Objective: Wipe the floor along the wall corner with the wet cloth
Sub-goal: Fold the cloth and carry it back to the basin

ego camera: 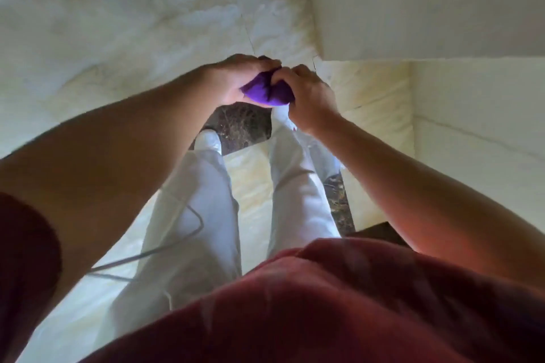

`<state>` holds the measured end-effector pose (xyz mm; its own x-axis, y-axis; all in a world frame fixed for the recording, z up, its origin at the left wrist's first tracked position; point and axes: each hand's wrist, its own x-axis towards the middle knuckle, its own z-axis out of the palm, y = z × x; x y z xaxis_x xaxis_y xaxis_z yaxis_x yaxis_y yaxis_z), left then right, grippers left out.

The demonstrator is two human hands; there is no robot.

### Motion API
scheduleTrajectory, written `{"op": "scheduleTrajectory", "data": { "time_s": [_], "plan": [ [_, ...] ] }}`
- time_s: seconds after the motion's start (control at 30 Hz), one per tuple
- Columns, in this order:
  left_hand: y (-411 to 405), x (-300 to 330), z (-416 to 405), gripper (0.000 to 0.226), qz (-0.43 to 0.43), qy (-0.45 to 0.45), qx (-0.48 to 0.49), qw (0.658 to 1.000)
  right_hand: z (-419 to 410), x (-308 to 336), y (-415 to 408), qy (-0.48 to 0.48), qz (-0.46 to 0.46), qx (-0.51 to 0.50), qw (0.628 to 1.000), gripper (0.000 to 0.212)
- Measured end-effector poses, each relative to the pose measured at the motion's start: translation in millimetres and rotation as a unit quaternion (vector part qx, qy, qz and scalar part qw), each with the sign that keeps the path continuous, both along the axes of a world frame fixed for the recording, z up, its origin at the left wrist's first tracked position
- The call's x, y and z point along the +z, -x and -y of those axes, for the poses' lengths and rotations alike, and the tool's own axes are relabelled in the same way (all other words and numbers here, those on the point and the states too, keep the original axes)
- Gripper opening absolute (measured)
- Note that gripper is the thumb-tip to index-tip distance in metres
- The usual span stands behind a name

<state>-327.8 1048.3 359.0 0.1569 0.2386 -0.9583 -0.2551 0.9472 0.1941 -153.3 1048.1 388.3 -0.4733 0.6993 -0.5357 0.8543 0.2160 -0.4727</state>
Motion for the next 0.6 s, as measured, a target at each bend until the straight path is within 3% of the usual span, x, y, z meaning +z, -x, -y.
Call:
{"op": "scheduleTrajectory", "data": {
  "time_s": [0.13,0.27,0.33,0.43,0.5,0.6],
  "plan": [
    [-3.6,51.3,-0.2,0.004,-0.033,-0.080,-0.056,0.995,33.0,44.2,10.1,0.014,-0.039,-0.167,0.985,0.059],
    [-16.6,80.4,18.2,0.018,-0.021,-0.133,-0.146,0.980,77.9,82.2,5.2,0.005,-0.113,-0.332,0.937,0.061],
    [-28.1,98.9,33.9,0.019,0.009,-0.150,-0.174,0.973,106.9,99.2,-2.2,0.044,-0.188,-0.454,0.870,0.058],
    [-53.3,125.4,69.3,0.019,0.045,-0.158,-0.211,0.964,156.5,118.3,-22.3,0.067,-0.259,-0.671,0.692,0.044],
    [-74.1,135.4,97.3,0.030,0.070,-0.146,-0.242,0.957,192.0,124.1,-39.9,0.055,-0.181,-0.743,0.642,0.031],
    [-111.1,149.9,146.0,0.032,0.110,-0.131,-0.298,0.939,262.3,134.0,-62.6,0.098,-0.134,-0.812,0.559,0.046]
  ]
}}
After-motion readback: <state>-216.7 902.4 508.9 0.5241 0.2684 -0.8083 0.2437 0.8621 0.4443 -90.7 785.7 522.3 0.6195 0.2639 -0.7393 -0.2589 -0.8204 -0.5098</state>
